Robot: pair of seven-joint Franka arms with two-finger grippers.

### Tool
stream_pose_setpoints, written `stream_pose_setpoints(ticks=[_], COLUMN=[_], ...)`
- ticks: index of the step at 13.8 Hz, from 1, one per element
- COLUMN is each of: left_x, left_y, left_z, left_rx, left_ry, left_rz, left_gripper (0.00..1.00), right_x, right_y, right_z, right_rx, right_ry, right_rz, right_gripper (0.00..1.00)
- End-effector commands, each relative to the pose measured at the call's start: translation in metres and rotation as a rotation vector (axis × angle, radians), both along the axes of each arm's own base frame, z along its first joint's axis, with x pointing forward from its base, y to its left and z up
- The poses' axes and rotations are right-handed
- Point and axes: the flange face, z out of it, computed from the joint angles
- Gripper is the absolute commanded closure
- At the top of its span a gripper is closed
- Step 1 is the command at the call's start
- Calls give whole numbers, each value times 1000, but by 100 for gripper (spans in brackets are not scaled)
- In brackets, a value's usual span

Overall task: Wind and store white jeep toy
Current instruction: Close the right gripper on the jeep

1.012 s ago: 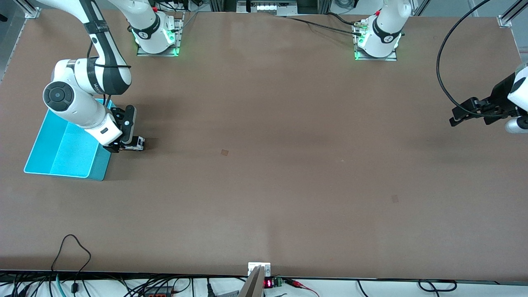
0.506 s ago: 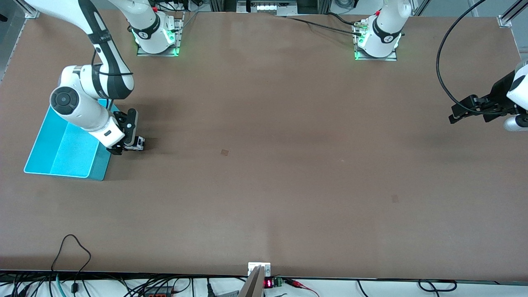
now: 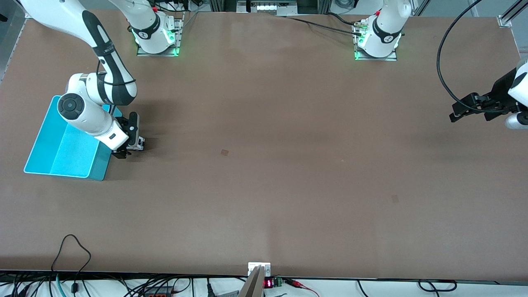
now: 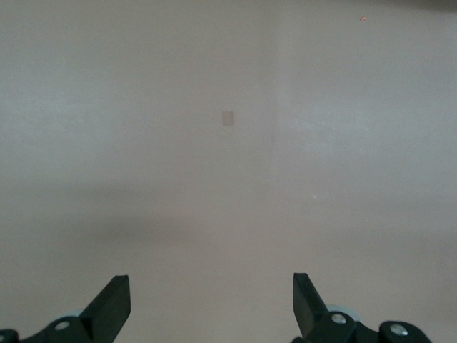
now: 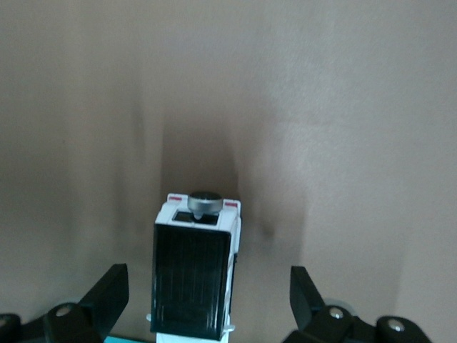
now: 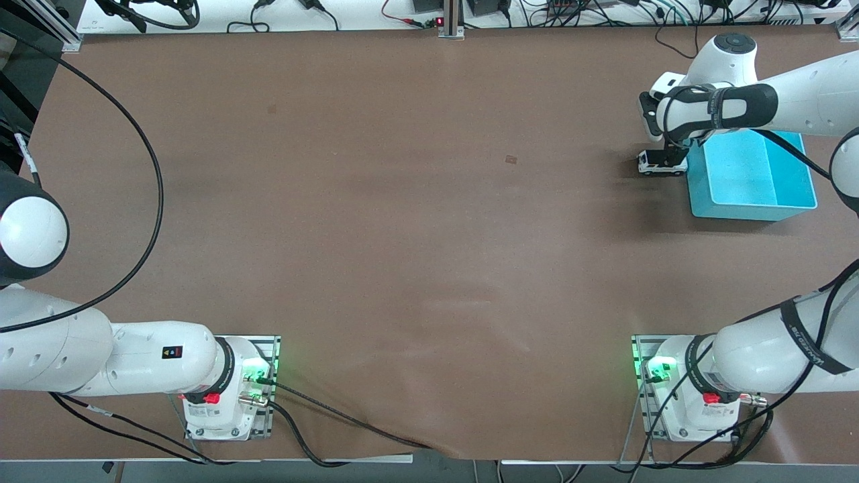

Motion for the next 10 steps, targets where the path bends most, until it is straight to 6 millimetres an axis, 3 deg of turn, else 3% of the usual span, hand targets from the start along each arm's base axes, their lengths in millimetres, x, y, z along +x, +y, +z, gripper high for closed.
stream_pose_setpoints(ticks=[1,10], left_x=[-9,-8], left_y=[8,8], left_z=[6,5], left_rx=[12,11], left_ry=[2,1], left_rz=[-9,-8], left_gripper=[0,0], right_x=[-3,-9], right_y=[-4,-5], right_z=[-6,-16], right_rx=[2,5], right_ry=[-7,8], right_rz=[28,27], right_gripper=[0,0])
